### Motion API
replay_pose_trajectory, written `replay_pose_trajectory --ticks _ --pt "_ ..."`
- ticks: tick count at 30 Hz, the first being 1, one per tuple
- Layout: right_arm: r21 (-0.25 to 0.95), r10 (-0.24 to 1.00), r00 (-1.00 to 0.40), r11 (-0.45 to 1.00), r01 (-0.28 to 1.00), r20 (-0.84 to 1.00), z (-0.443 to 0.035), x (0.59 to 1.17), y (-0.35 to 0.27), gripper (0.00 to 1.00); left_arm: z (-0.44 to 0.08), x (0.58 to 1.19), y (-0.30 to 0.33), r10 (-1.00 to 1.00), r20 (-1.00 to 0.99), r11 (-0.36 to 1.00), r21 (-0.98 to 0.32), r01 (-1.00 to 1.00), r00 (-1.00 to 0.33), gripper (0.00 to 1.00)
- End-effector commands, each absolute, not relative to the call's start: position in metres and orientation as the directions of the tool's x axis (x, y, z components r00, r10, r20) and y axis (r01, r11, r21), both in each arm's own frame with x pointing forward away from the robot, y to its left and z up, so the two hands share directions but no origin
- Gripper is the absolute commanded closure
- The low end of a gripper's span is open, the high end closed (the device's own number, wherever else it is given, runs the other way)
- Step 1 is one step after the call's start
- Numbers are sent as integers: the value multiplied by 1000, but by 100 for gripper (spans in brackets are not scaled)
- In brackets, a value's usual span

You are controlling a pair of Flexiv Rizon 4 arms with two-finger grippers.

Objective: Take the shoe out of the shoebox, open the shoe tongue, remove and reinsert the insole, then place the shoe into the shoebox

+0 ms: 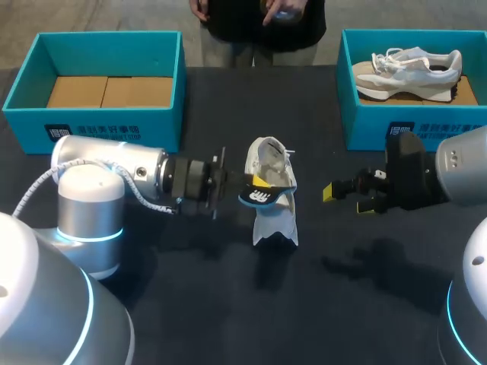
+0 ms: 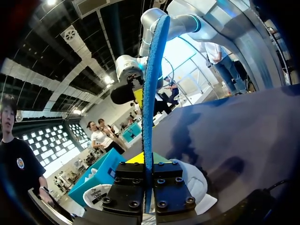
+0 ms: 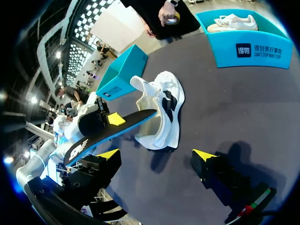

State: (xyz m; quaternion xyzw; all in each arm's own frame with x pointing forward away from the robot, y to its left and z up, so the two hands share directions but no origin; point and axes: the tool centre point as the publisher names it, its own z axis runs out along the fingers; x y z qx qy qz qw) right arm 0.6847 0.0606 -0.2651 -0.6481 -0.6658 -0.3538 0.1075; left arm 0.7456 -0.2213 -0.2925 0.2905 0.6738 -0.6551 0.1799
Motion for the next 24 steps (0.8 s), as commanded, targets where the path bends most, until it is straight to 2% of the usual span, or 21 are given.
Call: replay_pose_trajectory --ticks 1,24 --pt "333 787 -136 -92 938 601 -265 683 61 0 -294 746 -229 144 -621 -16 -780 626 -770 100" --pt "333 787 -136 -92 938 601 -265 683 61 0 -298 746 -221 143 -610 28 -784 620 -779 100"
